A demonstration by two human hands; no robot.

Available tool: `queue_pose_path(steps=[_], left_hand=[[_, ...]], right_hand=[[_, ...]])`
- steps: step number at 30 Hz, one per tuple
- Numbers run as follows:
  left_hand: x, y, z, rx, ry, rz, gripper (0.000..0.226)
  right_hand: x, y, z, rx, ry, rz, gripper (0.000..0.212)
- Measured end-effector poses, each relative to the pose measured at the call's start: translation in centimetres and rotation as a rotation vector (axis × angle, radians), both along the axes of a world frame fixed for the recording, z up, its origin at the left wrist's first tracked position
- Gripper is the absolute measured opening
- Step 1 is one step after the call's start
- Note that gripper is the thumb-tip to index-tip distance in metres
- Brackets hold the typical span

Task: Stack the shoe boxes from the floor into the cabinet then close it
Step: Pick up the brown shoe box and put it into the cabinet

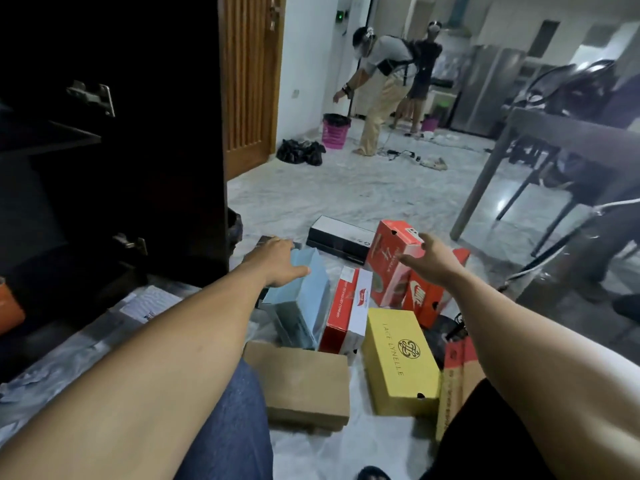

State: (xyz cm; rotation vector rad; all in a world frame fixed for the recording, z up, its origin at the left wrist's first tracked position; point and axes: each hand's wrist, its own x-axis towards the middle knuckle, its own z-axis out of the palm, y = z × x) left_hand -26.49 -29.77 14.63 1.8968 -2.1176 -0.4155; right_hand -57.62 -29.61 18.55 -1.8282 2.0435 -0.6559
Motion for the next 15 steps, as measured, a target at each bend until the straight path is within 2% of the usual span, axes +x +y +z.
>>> queue_pose_path(steps=[3, 8, 15], left_hand=[[-1.8, -1.3, -1.0, 0.03, -0.013, -0.026, 0.087], [-5.4, -3.7, -3.0, 0.083, -0.047, -0.065, 0.082], [-12.0, -6.3, -6.0, 0.126, -0.051, -0.202, 0.082]], right_hand=[[-1.6, -0.9, -1.4, 0.012, -0.043, -0.007, 0.08], [-5.6, -3.0, -3.7, 0.05, -0.063, -0.025, 0.068], [-11.6, -3.4, -4.2, 0.051, -0.101, -0.145, 0.09]])
